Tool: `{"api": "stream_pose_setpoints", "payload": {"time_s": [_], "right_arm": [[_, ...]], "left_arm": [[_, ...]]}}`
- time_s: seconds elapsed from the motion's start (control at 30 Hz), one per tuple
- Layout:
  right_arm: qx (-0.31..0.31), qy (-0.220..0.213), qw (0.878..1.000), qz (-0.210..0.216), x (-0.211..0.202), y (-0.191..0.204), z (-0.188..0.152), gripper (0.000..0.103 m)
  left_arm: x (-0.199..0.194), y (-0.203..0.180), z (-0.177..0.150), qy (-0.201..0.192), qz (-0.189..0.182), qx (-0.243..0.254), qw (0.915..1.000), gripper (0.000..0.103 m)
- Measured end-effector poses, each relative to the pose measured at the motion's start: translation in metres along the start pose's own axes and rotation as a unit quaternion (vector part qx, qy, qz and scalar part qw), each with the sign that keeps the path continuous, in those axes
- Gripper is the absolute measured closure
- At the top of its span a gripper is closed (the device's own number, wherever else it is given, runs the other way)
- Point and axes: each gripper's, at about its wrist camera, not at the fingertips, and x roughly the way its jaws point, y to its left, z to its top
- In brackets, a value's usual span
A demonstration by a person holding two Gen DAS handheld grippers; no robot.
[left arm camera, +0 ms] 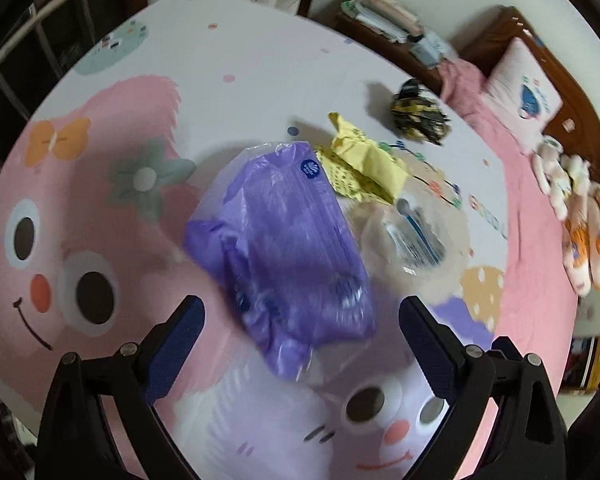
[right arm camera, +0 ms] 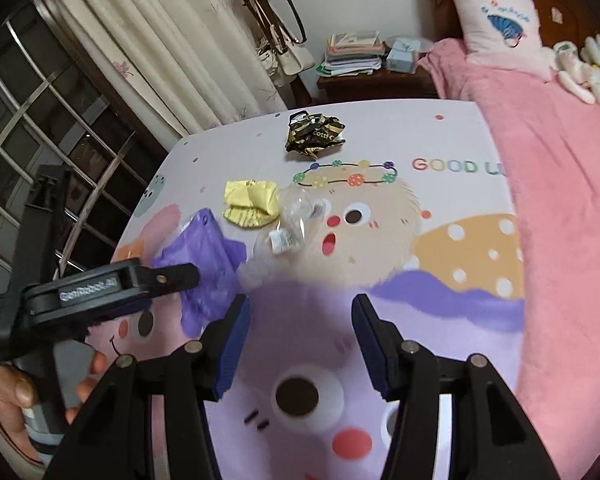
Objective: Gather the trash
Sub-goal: 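Grasp the purple plastic bag with the left tool while the right tool grasps the clear bottle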
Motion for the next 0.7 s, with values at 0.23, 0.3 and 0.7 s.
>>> {"api": "stream_pose_setpoints", "payload": {"time_s": [0.23, 0.3, 0.7], "right_arm": [[0.022, 0.025, 0.999, 0.031, 0.04, -0.007, 0.027, 0.05], [0.026, 0.03, 0.999, 0.036, 0.048, -0.008, 0.031, 0.05], [0.054, 0.068, 0.994, 0.062, 0.093, -0.012, 0.04, 0.072]], "left_arm": [[0.034, -0.008, 0.012, 0.013, 0.059, -0.012, 0.9981, 0.006], [0.041, -0.006, 0.014, 0.017, 0.073, -0.009, 0.9972, 0.006], [0.048, 0.014, 0.011, 0.02, 0.053, -0.019, 0.9982, 0.055]]}}
